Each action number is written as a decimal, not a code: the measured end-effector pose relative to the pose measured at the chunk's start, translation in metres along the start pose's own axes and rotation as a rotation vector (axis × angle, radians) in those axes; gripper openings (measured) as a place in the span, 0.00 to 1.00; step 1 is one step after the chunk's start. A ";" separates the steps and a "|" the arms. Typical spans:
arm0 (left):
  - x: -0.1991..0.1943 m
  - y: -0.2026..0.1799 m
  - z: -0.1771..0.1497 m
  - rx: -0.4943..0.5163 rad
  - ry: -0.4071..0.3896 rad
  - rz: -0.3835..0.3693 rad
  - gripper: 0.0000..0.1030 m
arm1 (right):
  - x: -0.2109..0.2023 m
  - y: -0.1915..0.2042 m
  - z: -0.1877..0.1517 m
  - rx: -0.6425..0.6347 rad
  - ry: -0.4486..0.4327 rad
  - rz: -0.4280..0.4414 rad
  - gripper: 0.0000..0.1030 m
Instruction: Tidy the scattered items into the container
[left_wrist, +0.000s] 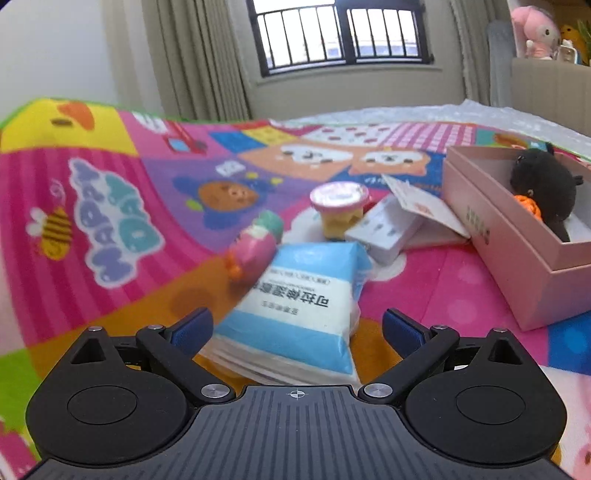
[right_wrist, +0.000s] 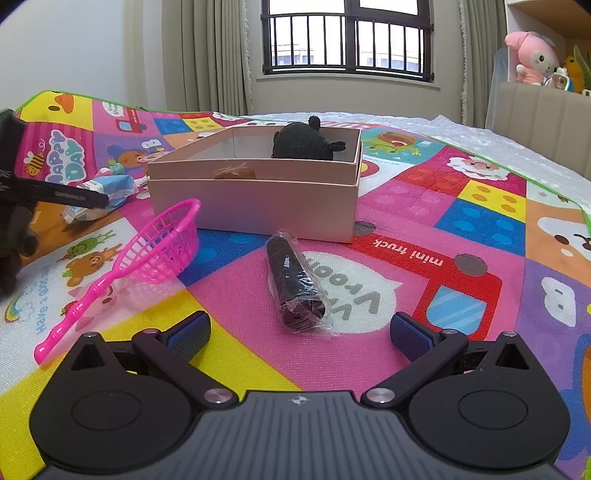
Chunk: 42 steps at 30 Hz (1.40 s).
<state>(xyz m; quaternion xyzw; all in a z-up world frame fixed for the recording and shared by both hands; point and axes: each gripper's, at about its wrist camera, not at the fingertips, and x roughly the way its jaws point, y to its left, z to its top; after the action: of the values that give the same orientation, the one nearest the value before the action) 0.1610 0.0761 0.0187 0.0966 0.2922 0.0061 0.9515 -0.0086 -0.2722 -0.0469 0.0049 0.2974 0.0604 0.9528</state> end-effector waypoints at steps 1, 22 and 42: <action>-0.001 0.000 0.000 -0.003 -0.001 0.012 0.79 | 0.000 0.000 0.000 0.001 0.000 0.000 1.00; -0.135 -0.047 -0.055 -0.105 0.028 -0.397 0.63 | -0.011 0.017 0.023 -0.112 -0.011 0.001 0.65; -0.154 -0.082 -0.057 0.059 0.001 -0.571 0.92 | -0.032 0.006 0.030 -0.094 0.040 0.003 0.31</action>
<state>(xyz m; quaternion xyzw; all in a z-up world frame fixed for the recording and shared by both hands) -0.0023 -0.0044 0.0428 0.0379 0.3081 -0.2704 0.9113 -0.0181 -0.2690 -0.0038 -0.0409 0.3132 0.0757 0.9458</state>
